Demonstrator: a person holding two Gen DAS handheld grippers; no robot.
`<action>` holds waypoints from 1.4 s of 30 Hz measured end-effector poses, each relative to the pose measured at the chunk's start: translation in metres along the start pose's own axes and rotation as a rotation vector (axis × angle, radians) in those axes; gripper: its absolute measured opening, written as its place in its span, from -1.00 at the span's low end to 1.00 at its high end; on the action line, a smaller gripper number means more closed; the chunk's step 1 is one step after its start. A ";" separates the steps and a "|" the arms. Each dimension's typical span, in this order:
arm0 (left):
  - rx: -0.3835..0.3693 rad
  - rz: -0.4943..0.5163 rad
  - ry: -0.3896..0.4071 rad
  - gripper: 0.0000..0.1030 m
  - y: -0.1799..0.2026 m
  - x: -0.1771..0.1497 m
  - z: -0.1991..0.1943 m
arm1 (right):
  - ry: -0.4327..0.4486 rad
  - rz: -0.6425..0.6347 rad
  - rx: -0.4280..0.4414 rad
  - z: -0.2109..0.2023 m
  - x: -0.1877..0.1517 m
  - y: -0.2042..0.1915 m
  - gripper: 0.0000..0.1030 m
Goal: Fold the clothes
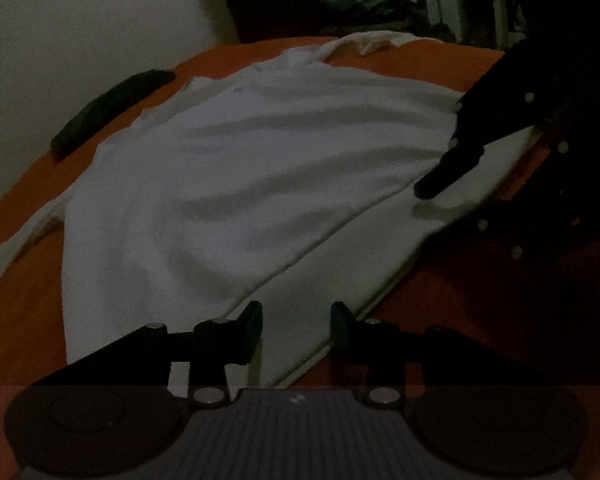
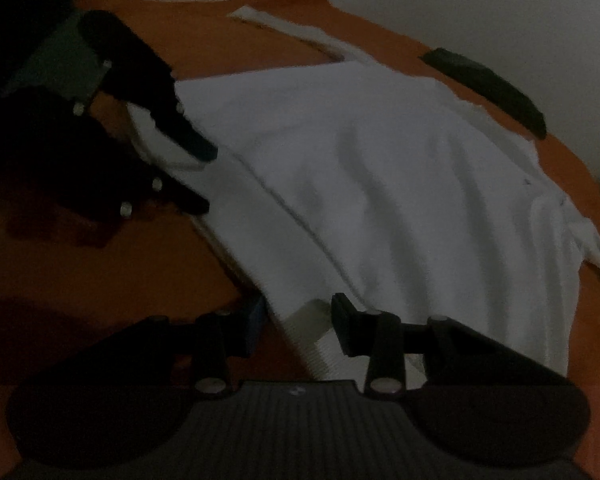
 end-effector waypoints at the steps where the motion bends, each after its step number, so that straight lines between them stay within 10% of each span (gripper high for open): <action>1: 0.001 0.004 0.009 -0.29 0.001 0.003 0.000 | 0.002 0.022 0.002 -0.002 0.001 0.002 -0.47; 34: -0.015 0.067 0.011 -0.10 0.031 0.015 0.018 | -0.067 0.009 -0.043 -0.008 -0.007 0.012 -0.51; 42: 0.030 0.020 0.045 -0.11 0.020 0.018 0.014 | 0.037 0.035 -0.092 0.004 0.004 0.013 -0.56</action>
Point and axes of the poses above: each gripper's, at about its wrist camera, not at the fingertips, and z roughly the way its jaws point, y to its right, x to its top, the point moved 7 cm from there along z, roughly the way its jaws point, and after that the axes turned 8 degrees about -x, right-handed, at the moved point
